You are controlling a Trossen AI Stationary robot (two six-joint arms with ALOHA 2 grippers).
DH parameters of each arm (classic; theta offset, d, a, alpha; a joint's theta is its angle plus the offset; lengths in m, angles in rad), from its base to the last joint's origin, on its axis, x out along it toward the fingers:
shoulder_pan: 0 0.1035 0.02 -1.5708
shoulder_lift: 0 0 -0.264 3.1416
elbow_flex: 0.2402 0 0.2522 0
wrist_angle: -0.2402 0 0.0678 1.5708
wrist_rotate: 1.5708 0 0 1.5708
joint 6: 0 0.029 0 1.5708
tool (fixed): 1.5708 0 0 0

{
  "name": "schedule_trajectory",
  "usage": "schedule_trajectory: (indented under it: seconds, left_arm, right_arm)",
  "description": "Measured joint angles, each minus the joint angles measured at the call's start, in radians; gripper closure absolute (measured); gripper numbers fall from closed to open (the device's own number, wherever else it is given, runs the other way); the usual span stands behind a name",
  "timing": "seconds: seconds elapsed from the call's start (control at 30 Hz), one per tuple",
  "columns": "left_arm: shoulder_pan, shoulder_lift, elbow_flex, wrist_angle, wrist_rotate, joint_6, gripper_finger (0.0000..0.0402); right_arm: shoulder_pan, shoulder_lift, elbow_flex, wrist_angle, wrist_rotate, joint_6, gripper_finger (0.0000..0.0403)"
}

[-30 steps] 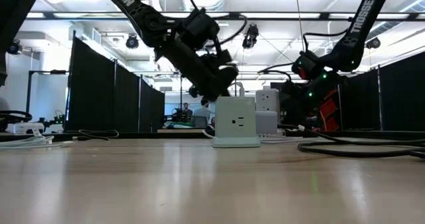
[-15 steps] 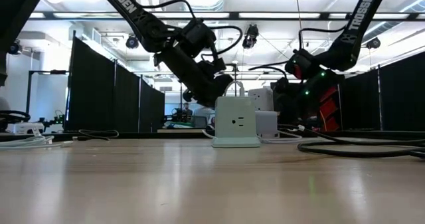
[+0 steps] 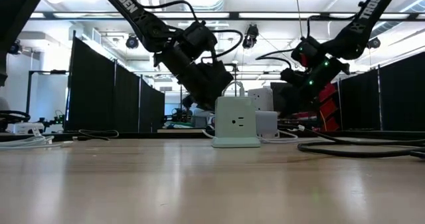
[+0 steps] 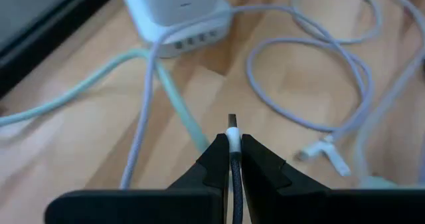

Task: Insert USB
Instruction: Insert the violet USB cable into the top white outlet

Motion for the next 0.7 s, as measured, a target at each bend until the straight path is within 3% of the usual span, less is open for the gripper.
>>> schedule_trajectory:
  seconds: [0.33,0.53,0.7]
  left_arm:
    - [0.06,0.125,0.097,0.015,0.061,-0.011,0.0387]
    - [0.056,0.205,0.202,-0.021,0.08,0.026,0.0387]
    - [0.056,0.212,0.255,-0.035,0.08,0.026,0.0387]
  right_arm:
    - [0.007,0.132,0.0,0.104,-0.041,0.0,0.0403]
    - [0.049,0.149,0.001,0.119,-0.026,0.006,0.0403]
    - [0.074,0.147,0.001,0.135,-0.074,0.083,0.0403]
